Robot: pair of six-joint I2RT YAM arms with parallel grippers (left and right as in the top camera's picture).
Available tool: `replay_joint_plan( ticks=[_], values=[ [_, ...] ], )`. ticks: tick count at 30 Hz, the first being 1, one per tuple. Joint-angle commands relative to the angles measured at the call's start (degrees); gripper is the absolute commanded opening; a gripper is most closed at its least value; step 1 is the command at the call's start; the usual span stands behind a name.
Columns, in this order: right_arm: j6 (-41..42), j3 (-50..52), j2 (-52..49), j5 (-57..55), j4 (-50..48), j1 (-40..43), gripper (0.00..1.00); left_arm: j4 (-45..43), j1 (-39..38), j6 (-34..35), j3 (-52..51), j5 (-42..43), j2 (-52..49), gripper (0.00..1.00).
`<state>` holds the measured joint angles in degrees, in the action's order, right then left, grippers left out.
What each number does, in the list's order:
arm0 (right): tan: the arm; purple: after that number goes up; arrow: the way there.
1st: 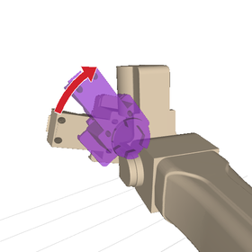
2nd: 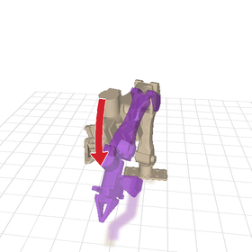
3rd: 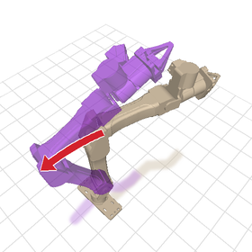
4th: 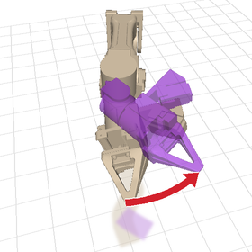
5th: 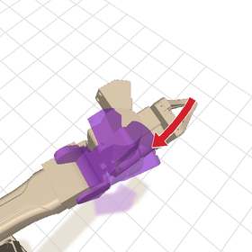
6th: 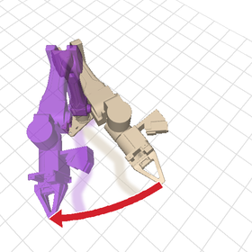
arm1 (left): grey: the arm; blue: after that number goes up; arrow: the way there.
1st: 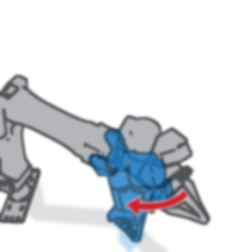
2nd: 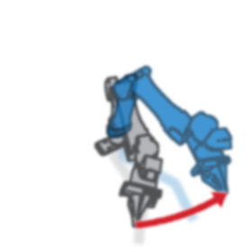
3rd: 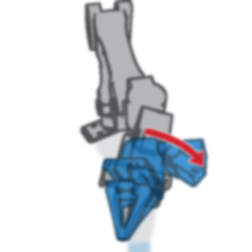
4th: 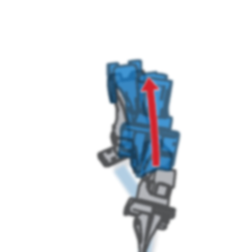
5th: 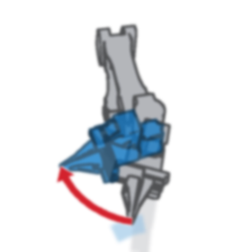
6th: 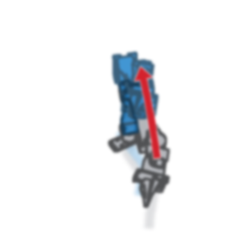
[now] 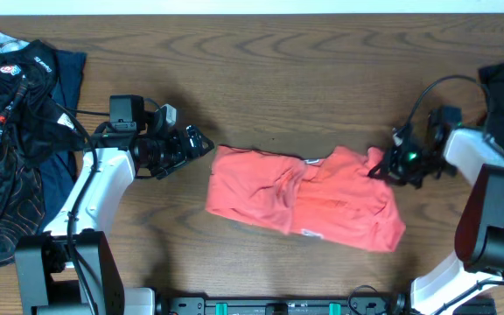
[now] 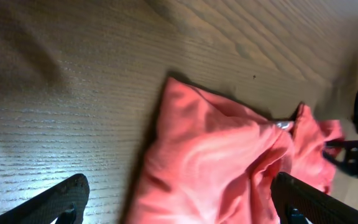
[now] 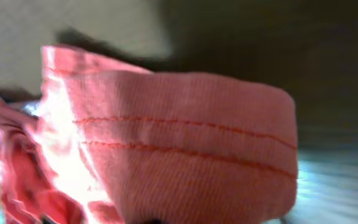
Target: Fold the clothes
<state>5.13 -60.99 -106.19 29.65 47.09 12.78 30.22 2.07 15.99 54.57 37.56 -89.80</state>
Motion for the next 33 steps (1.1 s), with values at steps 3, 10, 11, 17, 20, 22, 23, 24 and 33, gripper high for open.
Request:
replay_joint_plan(
  ticks=[3,10,11,17,20,22,23,24,33],
  values=[
    [-1.4,-13.05,0.22,-2.45,5.05,3.13,0.01,0.2,0.22,-1.4,0.2,-0.74,0.44,0.95],
    [-2.25,-22.1,0.22,-2.4,12.74,3.72,0.01,0.17,0.22,-1.4,0.2,-0.74,0.44,0.95],
    [-2.29,-22.25,0.22,-2.4,13.4,3.58,0.01,0.17,0.22,-1.4,0.2,-0.72,0.44,0.95],
    [-2.56,-22.58,0.22,-2.38,15.3,1.31,0.01,0.17,0.22,-1.4,0.2,-0.74,0.44,0.95],
    [-2.54,-23.41,0.22,-2.38,16.39,-1.27,0.01,0.17,0.15,-1.4,0.2,-1.2,0.44,0.95],
    [-2.51,-24.74,0.22,-2.58,17.33,-3.58,0.01,0.2,-0.13,-1.4,0.2,-2.86,0.44,0.95],
    [-2.43,-25.7,0.22,-2.67,17.99,-4.63,0.01,0.24,-0.35,-1.4,0.2,-3.85,0.44,0.95],
    [-2.4,-26.86,0.22,-2.93,18.75,-5.66,0.01,0.24,-0.59,-1.4,0.2,-4.5,0.44,0.95],
    [3.48,-35.78,0.22,-5.44,26.38,-12.83,0.01,0.59,-3.1,-1.4,0.2,-5.27,0.42,0.95]
  ],
)
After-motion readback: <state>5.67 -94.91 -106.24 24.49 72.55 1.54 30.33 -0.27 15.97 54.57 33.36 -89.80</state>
